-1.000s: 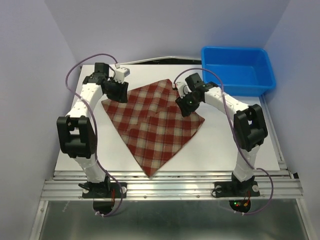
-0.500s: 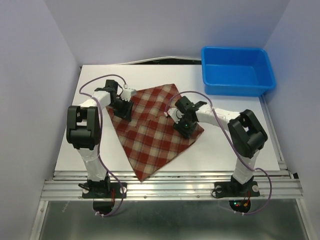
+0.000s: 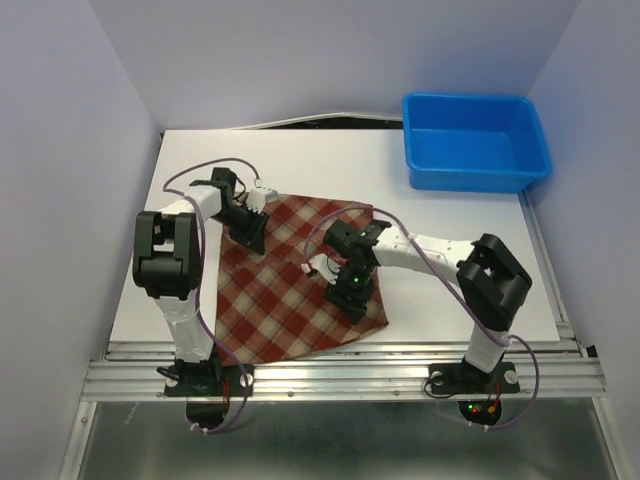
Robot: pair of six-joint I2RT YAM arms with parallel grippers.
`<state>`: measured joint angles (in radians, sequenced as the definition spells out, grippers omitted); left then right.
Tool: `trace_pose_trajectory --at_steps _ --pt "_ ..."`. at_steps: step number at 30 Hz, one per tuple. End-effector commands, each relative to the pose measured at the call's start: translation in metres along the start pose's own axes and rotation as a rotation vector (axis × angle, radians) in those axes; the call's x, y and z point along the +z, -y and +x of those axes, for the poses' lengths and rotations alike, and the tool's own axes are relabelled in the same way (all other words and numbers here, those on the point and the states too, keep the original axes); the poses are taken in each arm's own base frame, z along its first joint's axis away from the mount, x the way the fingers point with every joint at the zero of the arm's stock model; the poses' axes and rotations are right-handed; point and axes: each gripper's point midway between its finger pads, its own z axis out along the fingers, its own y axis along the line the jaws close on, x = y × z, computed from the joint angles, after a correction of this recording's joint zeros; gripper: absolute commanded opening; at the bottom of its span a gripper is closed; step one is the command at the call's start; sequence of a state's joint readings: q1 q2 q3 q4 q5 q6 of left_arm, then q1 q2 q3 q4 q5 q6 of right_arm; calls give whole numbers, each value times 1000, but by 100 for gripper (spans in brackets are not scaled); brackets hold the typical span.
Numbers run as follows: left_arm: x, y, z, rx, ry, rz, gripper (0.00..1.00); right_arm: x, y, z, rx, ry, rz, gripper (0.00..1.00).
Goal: Fold and stack the skirts
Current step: Flatten the skirt out, then fold the skirt
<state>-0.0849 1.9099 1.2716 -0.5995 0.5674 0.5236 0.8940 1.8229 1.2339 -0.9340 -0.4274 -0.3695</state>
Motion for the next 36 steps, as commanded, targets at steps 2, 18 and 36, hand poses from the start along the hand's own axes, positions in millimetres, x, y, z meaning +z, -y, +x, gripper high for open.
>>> trace_pose_trajectory --at_steps 2,18,36 --pt "-50 28 -17 152 60 62 48 -100 36 -56 -1 302 180 65" --pt "-133 -62 -195 459 378 -236 59 -207 266 -116 235 605 627 58" --pt "-63 -128 -154 384 236 -203 57 -133 329 -94 240 555 544 56"
